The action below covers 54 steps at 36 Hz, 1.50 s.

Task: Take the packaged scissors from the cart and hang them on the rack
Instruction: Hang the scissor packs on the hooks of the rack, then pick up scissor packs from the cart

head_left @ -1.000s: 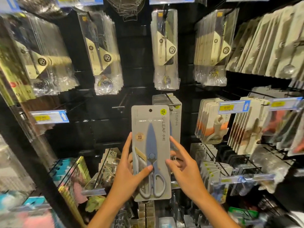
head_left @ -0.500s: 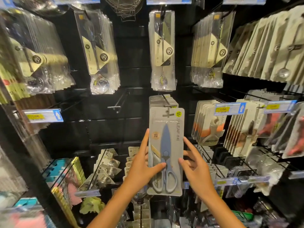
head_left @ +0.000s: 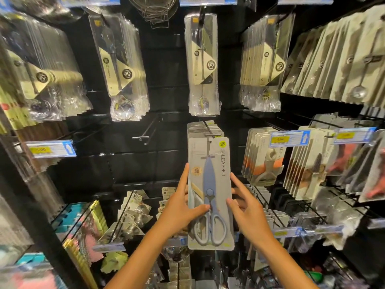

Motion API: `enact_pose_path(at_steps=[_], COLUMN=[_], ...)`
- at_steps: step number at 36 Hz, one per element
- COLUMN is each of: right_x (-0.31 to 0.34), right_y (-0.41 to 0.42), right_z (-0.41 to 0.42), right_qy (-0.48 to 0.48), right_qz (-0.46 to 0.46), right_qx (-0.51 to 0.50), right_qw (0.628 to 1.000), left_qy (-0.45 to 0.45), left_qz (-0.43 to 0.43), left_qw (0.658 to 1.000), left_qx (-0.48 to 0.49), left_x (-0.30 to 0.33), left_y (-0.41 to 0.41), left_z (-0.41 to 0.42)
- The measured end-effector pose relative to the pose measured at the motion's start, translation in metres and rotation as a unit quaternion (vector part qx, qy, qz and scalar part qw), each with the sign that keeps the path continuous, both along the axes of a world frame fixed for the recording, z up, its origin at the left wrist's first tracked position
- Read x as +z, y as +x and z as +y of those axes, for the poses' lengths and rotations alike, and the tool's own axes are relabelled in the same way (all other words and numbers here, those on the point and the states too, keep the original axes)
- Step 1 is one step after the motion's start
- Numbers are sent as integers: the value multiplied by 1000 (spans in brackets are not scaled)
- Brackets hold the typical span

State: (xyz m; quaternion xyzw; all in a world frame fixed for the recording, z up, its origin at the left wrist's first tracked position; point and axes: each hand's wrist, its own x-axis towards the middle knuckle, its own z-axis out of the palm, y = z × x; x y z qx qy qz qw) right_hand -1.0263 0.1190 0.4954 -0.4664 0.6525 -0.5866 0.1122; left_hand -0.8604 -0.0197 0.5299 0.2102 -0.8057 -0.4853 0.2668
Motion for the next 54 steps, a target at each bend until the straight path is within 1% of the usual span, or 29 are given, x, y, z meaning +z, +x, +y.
enact_pose_path(at_steps=[5,8,10,12,16,20,24,27,30,34,37,42,46,49,52,54], right_x=[1,5,9,9,4,-11,-27,-34,-35,-34,-41,-64,-79,-87,-100,-106], right_y=[-18,-23,-24,-28,-37,-40,-36,-29,-15,16,49,120,190,244,301,339], right_z=[-15,-25,-32,-41,-53,-48,-35,-28,-25,-36,-54,-84,-96,-97,-98,-97], right_qy=[38,74,97,117,139,153,146,157,130,124,118,139,142,142,158,174], right_qz=[11,11,26,46,64,71,113,160,215,270,296,306,312,322,355,365], right_qx=[1,33,56,60,33,-1,-9,8,33,115,182,297,382,420,446,463], right_qw=[999,997,993,990,988,986,983,974,967,948,930,894,858,836,806,789], left_qy=[-3,-20,-36,-73,-135,-153,-186,-230,-264,-313,-325,-294,-251,-228,-234,-197], left_qz=[-51,-71,-83,-95,-141,-180,-202,-217,-236,-259,-292,-344,-407,-417,-424,-433], left_qw=[998,997,996,992,978,966,954,940,924,901,883,868,844,836,818,814], left_qx=[-28,-28,-9,24,72,105,122,129,143,152,172,207,243,273,311,334], left_x=[3,3,3,1,-2,-9,-26,-40,-51,-61,-66,-76,-91,-100,-114,-124], left_y=[-9,-18,-24,-30,-32,-22,4,33,66,119,164,250,322,377,431,471], left_z=[-16,-23,-29,-36,-43,-39,-38,-36,-32,-25,-16,5,30,56,81,100])
